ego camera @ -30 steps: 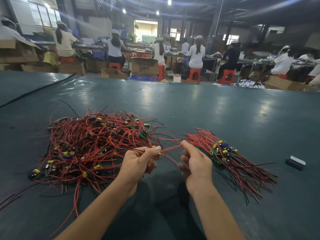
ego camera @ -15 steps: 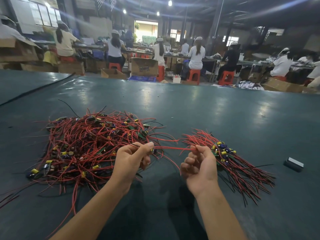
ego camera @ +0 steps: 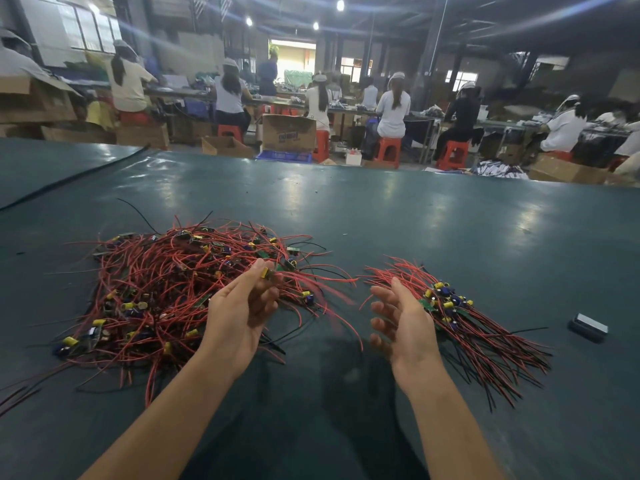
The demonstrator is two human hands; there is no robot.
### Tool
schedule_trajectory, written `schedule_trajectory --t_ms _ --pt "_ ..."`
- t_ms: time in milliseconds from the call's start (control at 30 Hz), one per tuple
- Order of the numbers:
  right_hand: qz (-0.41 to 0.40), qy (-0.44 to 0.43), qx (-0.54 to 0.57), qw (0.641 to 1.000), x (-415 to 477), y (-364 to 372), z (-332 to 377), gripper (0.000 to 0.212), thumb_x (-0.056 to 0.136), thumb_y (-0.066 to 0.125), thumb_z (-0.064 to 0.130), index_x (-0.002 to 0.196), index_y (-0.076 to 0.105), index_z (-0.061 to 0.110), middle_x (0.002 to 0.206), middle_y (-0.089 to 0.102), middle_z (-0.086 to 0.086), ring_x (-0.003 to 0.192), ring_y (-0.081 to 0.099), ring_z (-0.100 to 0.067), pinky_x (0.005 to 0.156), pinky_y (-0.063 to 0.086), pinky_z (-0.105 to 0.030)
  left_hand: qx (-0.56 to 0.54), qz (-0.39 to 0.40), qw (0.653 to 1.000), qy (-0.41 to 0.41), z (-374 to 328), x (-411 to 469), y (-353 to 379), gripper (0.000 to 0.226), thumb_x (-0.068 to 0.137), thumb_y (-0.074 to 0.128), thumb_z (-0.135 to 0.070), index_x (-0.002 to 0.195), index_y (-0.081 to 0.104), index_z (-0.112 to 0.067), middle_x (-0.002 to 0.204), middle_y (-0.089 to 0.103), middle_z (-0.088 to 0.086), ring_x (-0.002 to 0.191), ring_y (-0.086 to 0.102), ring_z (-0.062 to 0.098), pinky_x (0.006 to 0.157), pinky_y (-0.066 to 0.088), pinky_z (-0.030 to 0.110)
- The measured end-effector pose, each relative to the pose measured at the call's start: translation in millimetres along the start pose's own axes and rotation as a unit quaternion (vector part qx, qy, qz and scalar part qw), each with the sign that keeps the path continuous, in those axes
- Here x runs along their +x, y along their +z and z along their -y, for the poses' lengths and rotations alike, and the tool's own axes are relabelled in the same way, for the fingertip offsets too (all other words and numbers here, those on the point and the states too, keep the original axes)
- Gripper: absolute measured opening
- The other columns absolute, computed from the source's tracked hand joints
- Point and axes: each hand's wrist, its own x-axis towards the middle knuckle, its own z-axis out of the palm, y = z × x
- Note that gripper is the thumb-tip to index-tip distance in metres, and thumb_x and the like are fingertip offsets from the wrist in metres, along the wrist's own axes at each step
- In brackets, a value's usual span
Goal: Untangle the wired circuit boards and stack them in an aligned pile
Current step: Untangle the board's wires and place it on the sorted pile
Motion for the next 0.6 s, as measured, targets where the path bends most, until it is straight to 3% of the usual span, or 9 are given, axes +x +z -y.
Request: schedule_trajectory --t_ms 100,267,333,433,533,600 --pt "0.025 -0.003 -0.007 1.0 -2.8 4.4 -2.8 0.035 0.091 0.062 0.048 0.081 0.079 0.019 0.062 0.061 0.01 0.048 0.05 -0.005 0.043 0.041 -0.021 0.002 0.032 0.999 -0.035 0.9 0.5 0.1 0.052 0.066 0.075 -0.029 0.11 0.067 -0.002 0.056 0.056 -0.004 0.048 0.053 0.007 0.046 0.048 0.018" --pt "0.122 0.021 -0.048 0.991 -14.2 27.0 -14.8 0.035 0.078 0.073 0.048 0.077 0.079 0.014 0.06 0.053 0.008 0.045 0.039 -0.007 0.041 0.03 -0.018 0.103 0.109 0.985 -0.084 9.2 -4.4 4.2 0.079 0.06 0.077 -0.027 0.135 0.052 -0.021 0.068 0.063 -0.004 0.056 0.056 0.008 0.052 0.052 0.018" --pt "0.164 0.028 -0.063 0.984 -20.1 34.2 -18.9 0.041 0.064 0.076 0.056 0.073 0.078 0.017 0.061 0.052 0.006 0.045 0.039 -0.007 0.042 0.03 -0.018 0.161 0.153 0.971 -0.088 11.0 -7.3 5.4 0.084 0.06 0.076 -0.03 0.139 0.047 -0.024 0.077 0.073 -0.006 0.068 0.068 0.009 0.06 0.056 0.02" --pt "0.195 0.029 -0.066 0.978 -26.2 37.4 -22.0 0.043 0.053 0.078 0.058 0.073 0.074 0.02 0.063 0.053 0.005 0.046 0.042 -0.008 0.045 0.034 -0.019 0.177 0.186 0.961 -0.103 11.1 -8.7 5.0 0.086 0.065 0.083 -0.023 0.141 0.043 -0.025 0.102 0.075 0.011 0.1 0.069 0.038 0.082 0.058 0.04" --pt "0.187 0.055 -0.043 0.98 -30.2 37.1 -19.8 0.022 0.072 0.077 0.04 0.076 0.077 0.018 0.06 0.062 0.007 0.043 0.051 -0.006 0.042 0.038 -0.018 0.184 0.21 0.955 -0.1 9.4 -8.2 2.3 0.072 0.072 0.082 -0.023 0.136 0.048 -0.026 0.108 0.072 0.017 0.096 0.07 0.035 0.084 0.058 0.038" --pt "0.171 0.071 -0.005 0.983 -32.1 38.2 -18.4 0.013 0.085 0.072 0.027 0.079 0.075 0.016 0.06 0.065 0.005 0.045 0.054 -0.006 0.041 0.039 -0.018 0.18 0.202 0.957 -0.105 10.9 -7.8 2.4 0.064 0.073 0.076 -0.033 0.132 0.054 -0.025 0.09 0.072 0.012 0.077 0.069 0.024 0.072 0.057 0.028"
